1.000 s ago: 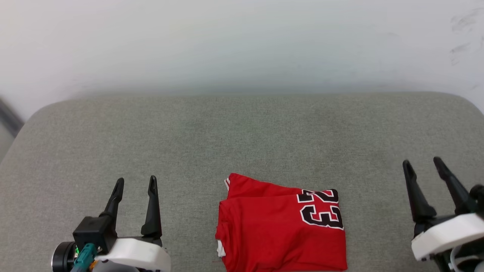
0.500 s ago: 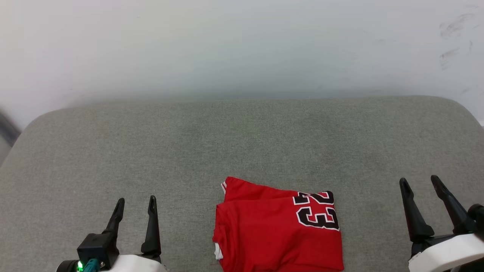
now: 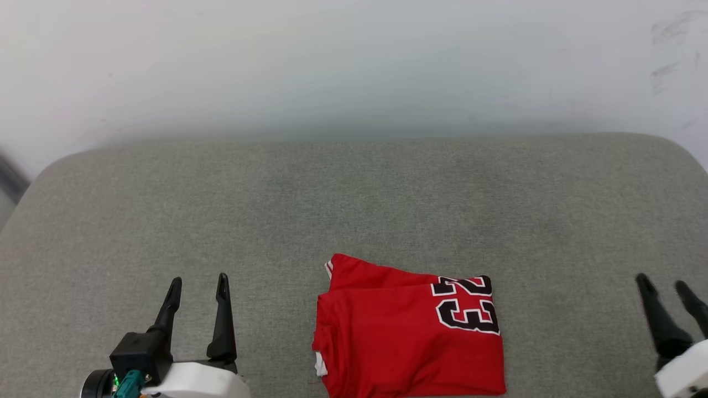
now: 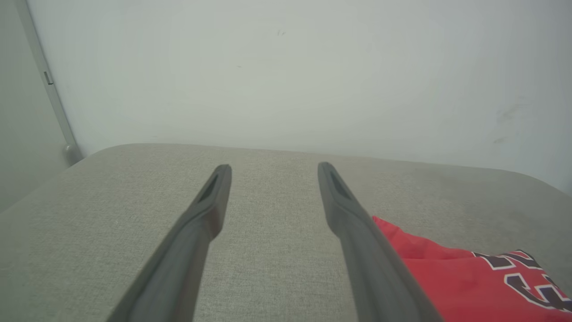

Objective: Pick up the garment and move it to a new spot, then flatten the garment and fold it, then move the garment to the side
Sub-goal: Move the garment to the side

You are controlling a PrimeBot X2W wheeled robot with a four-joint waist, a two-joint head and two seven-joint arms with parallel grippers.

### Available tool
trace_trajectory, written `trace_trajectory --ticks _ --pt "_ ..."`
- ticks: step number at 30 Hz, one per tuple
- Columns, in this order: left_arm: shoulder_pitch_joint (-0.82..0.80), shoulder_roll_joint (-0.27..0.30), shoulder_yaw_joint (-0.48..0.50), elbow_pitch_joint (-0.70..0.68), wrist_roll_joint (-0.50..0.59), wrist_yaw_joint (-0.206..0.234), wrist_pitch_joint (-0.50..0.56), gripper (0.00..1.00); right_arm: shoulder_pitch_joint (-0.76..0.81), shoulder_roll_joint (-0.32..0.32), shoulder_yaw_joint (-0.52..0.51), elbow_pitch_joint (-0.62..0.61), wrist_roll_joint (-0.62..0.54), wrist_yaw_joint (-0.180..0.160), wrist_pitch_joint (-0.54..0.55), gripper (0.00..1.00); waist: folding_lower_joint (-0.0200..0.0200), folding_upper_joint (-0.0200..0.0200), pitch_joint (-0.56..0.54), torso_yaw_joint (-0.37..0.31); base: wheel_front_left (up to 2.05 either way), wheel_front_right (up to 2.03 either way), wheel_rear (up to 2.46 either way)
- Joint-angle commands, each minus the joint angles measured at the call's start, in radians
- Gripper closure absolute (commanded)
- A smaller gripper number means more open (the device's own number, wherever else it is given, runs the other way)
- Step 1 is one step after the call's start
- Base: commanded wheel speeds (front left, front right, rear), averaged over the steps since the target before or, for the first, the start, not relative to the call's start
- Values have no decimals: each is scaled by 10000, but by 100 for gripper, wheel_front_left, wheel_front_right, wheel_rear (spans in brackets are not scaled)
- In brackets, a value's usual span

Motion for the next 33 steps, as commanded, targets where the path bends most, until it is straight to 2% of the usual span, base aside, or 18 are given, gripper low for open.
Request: trace_trajectory --ticks 1,3,4,5,6,9,12,18,26,28,29,33 --pt "-163 -53 31 -21 47 -1 -61 0 -286 -302 -345 390 500 -4 428 0 1 0 97 85 0 0 0" --pt "-281 -89 26 5 45 -32 -69 0 -398 -534 -735 1032 1188 -4 1136 0 1 0 183 194 0 0 0" --pt "-281 -89 26 5 45 -32 -69 0 -398 -534 -735 1032 1188 -4 1136 0 1 0 183 194 0 0 0" --pt "-405 -154 29 14 66 -70 -103 0 -513 -789 -920 1646 1914 -4 1984 0 1 0 352 334 0 0 0" --pt "-405 -154 29 14 66 -70 -103 0 -513 -789 -920 1646 1914 -4 1984 0 1 0 352 334 0 0 0" --pt "-613 -280 39 35 119 -137 -129 0 -725 -960 -1161 2401 2883 -3 3062 0 1 0 671 584 0 0 0" --pt "-806 -416 51 104 151 -216 -156 0 -903 -697 -1042 3058 3665 -3 4034 0 1 0 931 817 0 0 0" --pt "-1178 -644 34 297 257 -443 -188 0 -1320 309 -557 4062 5306 -3 5375 0 1 0 1417 1247 0 0 0" --pt "-1462 -691 168 488 354 -634 -206 0 -2166 759 196 4897 6986 -4 5310 0 1 0 1749 1478 0 0 0" --pt "-1520 -713 167 530 376 -663 -209 0 -2289 782 475 5012 7218 -3 5274 79 1 0 1770 1508 0 0 0" --pt "-1522 -711 167 555 390 -695 -210 0 -2341 768 595 5009 7262 -3 5229 100 1 0 1773 1527 0 0 0" --pt "-1469 -731 225 662 408 -735 -212 0 -2351 341 1183 4697 7014 -3 4809 100 1 0 1654 1502 0 0 0"
